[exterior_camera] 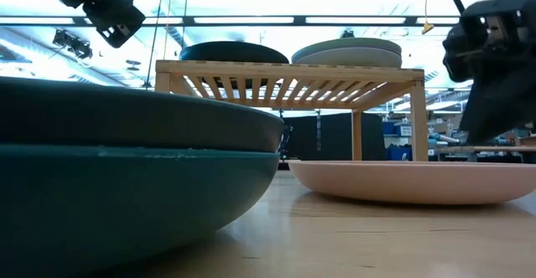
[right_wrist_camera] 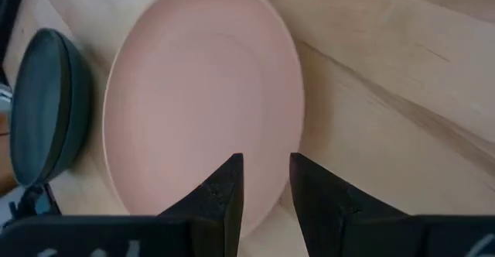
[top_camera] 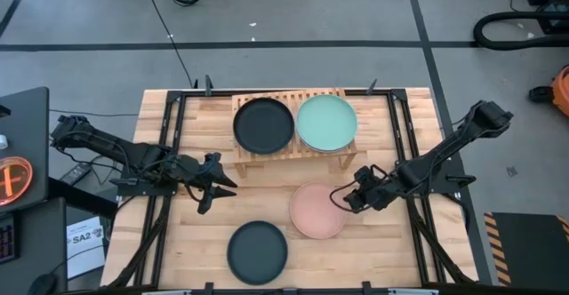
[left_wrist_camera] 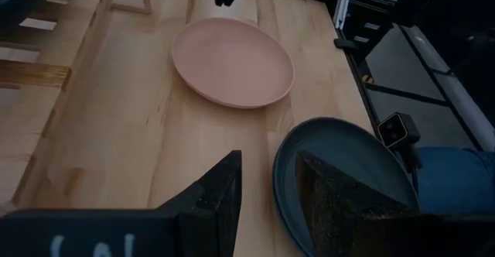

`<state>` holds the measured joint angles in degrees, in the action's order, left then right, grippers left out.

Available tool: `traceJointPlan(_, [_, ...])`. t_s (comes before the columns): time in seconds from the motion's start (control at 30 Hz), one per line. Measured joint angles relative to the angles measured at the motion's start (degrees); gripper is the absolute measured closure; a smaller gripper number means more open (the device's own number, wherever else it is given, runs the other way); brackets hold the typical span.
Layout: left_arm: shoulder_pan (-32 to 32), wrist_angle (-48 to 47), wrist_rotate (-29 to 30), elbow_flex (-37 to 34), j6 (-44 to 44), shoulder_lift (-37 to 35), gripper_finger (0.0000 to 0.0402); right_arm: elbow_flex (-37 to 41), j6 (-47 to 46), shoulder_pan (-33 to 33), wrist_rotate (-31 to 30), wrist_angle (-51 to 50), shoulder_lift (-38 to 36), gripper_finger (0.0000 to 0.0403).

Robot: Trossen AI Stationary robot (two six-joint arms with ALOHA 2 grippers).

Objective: Place and stack plates onto a shelf
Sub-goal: Stack the pink plate on top of the black plate on shelf

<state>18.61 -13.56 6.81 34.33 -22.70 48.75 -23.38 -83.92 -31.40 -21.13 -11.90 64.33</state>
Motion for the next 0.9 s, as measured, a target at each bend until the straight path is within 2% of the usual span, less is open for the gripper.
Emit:
traceJointPlan(0.17, [0.0,0.0,0.0,0.0,-0.3,0.0,0.0273,2.2,-0.1,0.0,-0.9,3.0,2.6,0.029])
traceJointPlan(0.73, [0.0,0.0,0.0,0.0,-0.4,0.0,0.0273,2.2,0.1,0.1,-1.8,12.6,14.2,0.0292])
traceJointPlan(0.9, [0.0,0.1,0.0,0.0,-0.4,0.0,0.0273,2.2,0.1,0.1,-1.9,13.6,15.2,0.0315])
